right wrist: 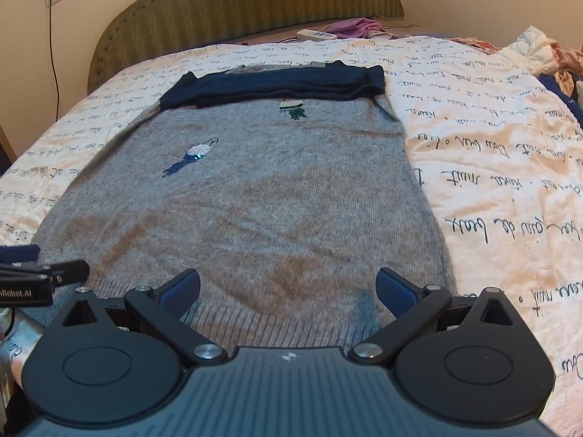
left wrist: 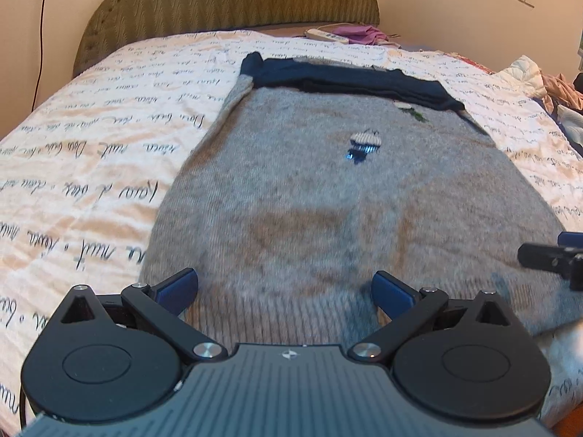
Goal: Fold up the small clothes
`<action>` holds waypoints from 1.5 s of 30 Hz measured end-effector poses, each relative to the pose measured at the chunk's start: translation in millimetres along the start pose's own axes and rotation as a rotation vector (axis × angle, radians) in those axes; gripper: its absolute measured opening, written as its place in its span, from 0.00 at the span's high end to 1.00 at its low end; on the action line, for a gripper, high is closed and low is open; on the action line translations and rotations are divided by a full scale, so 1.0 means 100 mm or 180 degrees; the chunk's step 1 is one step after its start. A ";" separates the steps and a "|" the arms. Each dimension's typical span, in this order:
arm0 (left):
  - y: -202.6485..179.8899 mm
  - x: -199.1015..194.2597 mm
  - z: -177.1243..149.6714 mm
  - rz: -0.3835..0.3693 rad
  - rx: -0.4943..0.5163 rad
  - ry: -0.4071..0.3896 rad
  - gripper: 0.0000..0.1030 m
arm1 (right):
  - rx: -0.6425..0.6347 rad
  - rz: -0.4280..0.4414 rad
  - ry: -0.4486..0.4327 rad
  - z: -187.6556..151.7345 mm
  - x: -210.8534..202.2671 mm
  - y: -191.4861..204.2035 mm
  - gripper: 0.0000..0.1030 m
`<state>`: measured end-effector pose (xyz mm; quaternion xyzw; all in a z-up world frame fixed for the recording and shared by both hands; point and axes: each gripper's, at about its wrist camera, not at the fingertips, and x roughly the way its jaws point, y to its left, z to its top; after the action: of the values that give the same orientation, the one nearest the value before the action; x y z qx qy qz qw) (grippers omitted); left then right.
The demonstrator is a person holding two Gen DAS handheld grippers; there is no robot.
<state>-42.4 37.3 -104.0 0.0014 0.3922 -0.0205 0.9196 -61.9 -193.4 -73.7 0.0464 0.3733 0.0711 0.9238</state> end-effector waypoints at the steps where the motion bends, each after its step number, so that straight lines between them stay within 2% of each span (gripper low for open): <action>1: 0.01 -0.01 -0.03 0.0001 0.0010 0.0010 0.00 | 0.0018 0.0020 -0.0029 -0.02 -0.02 -0.01 0.00; 6: 0.04 -0.08 -0.10 0.0010 0.0037 0.0024 0.00 | -0.0040 -0.0005 -0.0140 -0.12 -0.13 0.00 0.00; 10: 0.10 -0.17 -0.14 0.0021 0.0065 0.0065 0.00 | -0.0111 0.0032 -0.0369 -0.34 -0.28 0.01 0.00; 13: 0.27 -0.33 -0.18 0.0025 0.0013 0.0066 0.00 | -0.0189 -0.0030 -0.0306 -0.47 -0.38 -0.08 0.00; 15: 0.47 -0.44 -0.20 0.0071 -0.0076 0.0030 0.00 | -0.0097 -0.0095 -0.0251 -0.53 -0.47 -0.25 0.00; 18: 0.74 -0.45 -0.15 0.0126 -0.0262 0.0057 0.00 | 0.0171 0.0034 -0.0225 -0.55 -0.55 -0.62 0.00; 21: 0.94 -0.33 -0.09 0.0069 -0.0516 0.0173 0.01 | 0.0582 0.0182 -0.0027 -0.48 -0.48 -0.97 0.00; 24: 1.07 -0.20 -0.05 -0.0173 -0.0809 0.0275 0.01 | 0.0964 0.0434 0.0177 -0.43 -0.35 -1.22 0.00; 28: 1.23 -0.12 -0.05 -0.0777 -0.1292 0.0263 0.01 | 0.1279 0.0778 0.0286 -0.34 -0.25 -1.36 0.02; 30: 1.30 -0.10 -0.04 -0.1026 -0.1480 0.0277 0.03 | 0.1402 0.0999 0.0363 -0.30 -0.19 -1.40 0.08; 32: 1.37 -0.04 -0.04 -0.1371 -0.1670 0.0363 0.03 | 0.1501 0.1194 0.0475 -0.26 -0.12 -1.40 0.15; 34: 1.43 0.02 -0.06 -0.1605 -0.1811 0.0453 0.03 | 0.1545 0.1326 0.0571 -0.24 -0.03 -1.41 0.18; 37: 1.49 0.07 -0.07 -0.1788 -0.1881 0.0528 0.04 | 0.1618 0.1416 0.0659 -0.22 0.07 -1.43 0.37; 39: 1.49 0.08 -0.06 -0.1868 -0.1883 0.0566 0.07 | 0.1667 0.1487 0.0748 -0.20 0.11 -1.46 0.62; 42: 1.44 0.13 -0.05 -0.1925 -0.1788 0.0682 0.12 | 0.1710 0.1526 0.0848 -0.23 0.15 -1.51 0.64; 45: 1.40 0.17 -0.05 -0.1981 -0.1695 0.0748 0.17 | 0.1784 0.1715 0.0868 -0.26 0.14 -1.55 0.64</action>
<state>-29.3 177.0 -121.7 -0.3523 0.4677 -0.1949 0.7869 -55.2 -343.0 -123.9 0.3825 0.4717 0.2116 0.7658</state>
